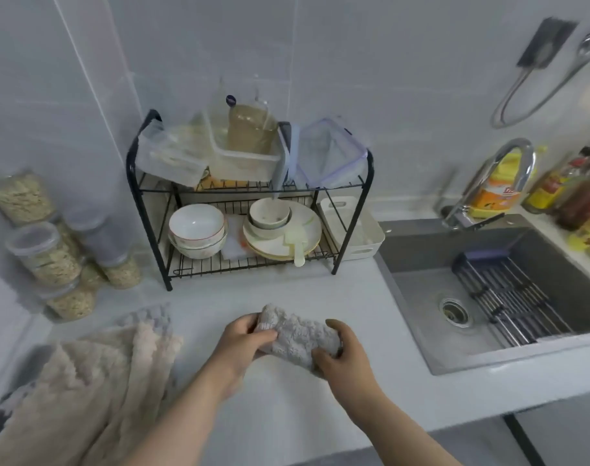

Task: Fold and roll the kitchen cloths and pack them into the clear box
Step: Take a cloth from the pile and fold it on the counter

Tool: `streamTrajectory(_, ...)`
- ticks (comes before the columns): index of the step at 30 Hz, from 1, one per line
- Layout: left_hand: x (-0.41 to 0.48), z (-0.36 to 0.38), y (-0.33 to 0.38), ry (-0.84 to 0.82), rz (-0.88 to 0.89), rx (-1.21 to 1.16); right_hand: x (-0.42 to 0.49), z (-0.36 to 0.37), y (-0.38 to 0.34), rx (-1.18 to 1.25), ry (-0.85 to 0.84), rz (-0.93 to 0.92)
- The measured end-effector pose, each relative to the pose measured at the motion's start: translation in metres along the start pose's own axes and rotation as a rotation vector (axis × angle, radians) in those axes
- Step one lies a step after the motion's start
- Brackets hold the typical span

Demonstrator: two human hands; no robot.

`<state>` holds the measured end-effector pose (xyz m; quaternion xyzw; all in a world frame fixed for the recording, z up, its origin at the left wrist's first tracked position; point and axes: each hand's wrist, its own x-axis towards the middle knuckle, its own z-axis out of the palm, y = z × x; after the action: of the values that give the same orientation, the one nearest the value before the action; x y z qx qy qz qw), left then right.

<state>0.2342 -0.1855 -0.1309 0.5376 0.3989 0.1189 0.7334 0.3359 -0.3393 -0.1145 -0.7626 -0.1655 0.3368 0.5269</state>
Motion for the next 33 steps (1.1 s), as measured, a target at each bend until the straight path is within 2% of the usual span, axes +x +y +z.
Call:
streamTrajectory(4,-0.019,0.035,0.070,-0.185,0.139,-0.125,-0.016,-0.057,-0.069,0.273,0.130,-0.113)
streamTrajectory(8,-0.044,0.099,0.129,-0.388,0.299,-0.026,-0.048,-0.131,-0.108,0.431,0.201,-0.242)
streamTrajectory(13,-0.068,0.206,0.169,-0.598,0.447,0.131,-0.085,-0.237,-0.114,0.482,0.307,-0.313)
streamTrajectory(23,-0.121,0.470,0.160,-1.024,0.373,0.046,-0.186,-0.452,-0.071,0.622,0.711,-0.362)
streamTrajectory(33,-0.182,0.676,0.106,-1.397,0.257,0.159,-0.292,-0.582,-0.003,0.565,1.184,-0.300)
